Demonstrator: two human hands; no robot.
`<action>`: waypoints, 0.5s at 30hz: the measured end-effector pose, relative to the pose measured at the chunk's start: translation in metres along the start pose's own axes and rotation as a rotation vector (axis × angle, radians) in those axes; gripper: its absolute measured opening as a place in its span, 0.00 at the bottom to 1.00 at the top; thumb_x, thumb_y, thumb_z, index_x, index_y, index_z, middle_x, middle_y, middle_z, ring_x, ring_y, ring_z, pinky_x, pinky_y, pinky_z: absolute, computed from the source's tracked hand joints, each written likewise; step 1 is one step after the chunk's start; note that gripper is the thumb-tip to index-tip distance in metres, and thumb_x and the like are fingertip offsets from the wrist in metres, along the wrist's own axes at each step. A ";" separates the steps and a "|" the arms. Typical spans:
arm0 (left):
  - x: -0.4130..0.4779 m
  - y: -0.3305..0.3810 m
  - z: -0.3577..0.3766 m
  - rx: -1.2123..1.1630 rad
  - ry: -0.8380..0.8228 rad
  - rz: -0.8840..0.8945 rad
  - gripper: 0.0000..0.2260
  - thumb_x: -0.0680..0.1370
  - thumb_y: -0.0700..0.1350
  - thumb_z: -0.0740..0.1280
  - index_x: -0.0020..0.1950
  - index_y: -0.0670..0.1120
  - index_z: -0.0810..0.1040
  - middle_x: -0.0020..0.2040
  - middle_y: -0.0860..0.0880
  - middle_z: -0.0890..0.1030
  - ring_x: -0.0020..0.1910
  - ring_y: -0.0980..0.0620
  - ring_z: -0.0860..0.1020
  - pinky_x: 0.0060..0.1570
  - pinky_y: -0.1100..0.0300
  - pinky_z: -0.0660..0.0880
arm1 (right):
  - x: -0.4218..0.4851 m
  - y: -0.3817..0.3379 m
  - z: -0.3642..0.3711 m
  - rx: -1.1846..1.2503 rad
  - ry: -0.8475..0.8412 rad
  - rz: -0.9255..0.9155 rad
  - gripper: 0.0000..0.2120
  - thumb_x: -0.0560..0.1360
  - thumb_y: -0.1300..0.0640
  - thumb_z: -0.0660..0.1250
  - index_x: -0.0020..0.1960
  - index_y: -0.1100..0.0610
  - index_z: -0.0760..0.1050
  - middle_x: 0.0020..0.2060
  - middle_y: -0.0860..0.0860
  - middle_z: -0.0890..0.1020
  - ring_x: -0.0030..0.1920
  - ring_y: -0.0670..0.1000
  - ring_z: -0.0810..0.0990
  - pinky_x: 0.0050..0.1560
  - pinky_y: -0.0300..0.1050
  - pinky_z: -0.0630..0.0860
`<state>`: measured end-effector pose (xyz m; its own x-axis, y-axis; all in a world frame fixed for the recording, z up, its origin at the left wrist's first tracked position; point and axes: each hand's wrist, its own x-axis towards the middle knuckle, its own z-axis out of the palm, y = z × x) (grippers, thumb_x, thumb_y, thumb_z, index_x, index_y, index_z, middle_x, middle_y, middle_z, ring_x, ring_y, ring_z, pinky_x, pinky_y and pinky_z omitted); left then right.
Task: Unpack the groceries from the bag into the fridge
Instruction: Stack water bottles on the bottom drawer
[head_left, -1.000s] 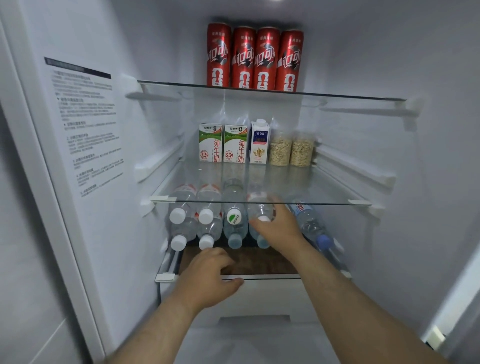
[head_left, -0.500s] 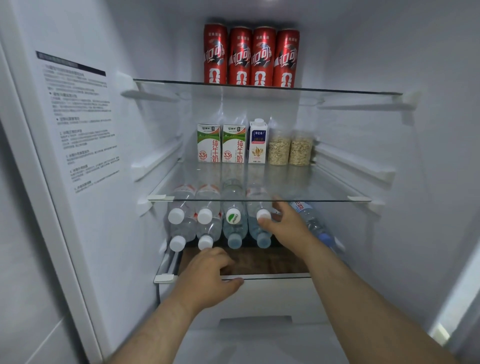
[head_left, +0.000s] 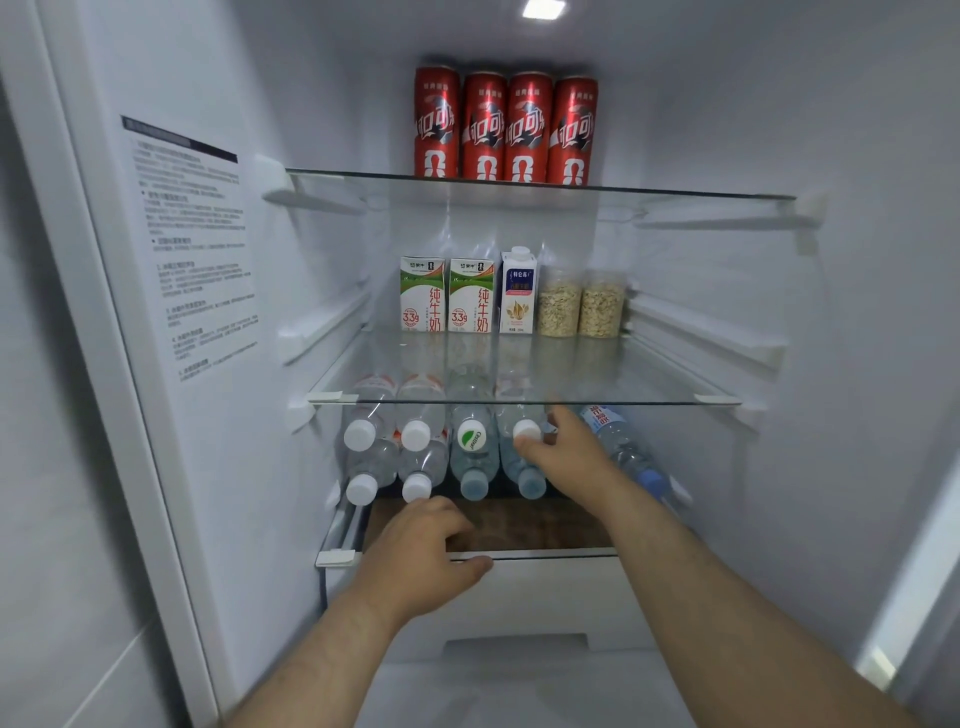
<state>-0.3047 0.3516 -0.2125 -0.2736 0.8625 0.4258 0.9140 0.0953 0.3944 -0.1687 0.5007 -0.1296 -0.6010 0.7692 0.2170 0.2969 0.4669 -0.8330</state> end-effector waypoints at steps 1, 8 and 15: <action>0.000 0.000 0.000 -0.001 0.000 -0.001 0.14 0.70 0.64 0.68 0.47 0.56 0.80 0.45 0.61 0.74 0.45 0.61 0.73 0.45 0.63 0.75 | -0.002 -0.001 0.000 0.002 0.005 -0.001 0.25 0.78 0.54 0.67 0.73 0.51 0.63 0.60 0.45 0.70 0.58 0.46 0.71 0.56 0.42 0.68; 0.002 0.000 -0.005 0.010 -0.051 -0.017 0.17 0.70 0.64 0.69 0.51 0.55 0.82 0.47 0.61 0.75 0.48 0.60 0.73 0.49 0.61 0.74 | -0.041 0.017 0.001 -0.178 0.284 -0.058 0.16 0.80 0.60 0.62 0.67 0.54 0.74 0.61 0.52 0.79 0.55 0.46 0.75 0.54 0.38 0.71; -0.003 0.014 -0.019 0.009 -0.133 -0.095 0.15 0.73 0.58 0.70 0.55 0.53 0.81 0.49 0.59 0.76 0.49 0.59 0.74 0.52 0.59 0.76 | -0.093 0.046 -0.002 -0.306 0.219 -0.019 0.20 0.77 0.60 0.63 0.68 0.55 0.73 0.61 0.52 0.77 0.61 0.53 0.76 0.58 0.44 0.73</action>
<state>-0.2966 0.3407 -0.1925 -0.3175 0.9073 0.2755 0.8887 0.1835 0.4201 -0.0971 0.4515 -0.1874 -0.4453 0.8189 0.3621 0.5155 0.5651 -0.6441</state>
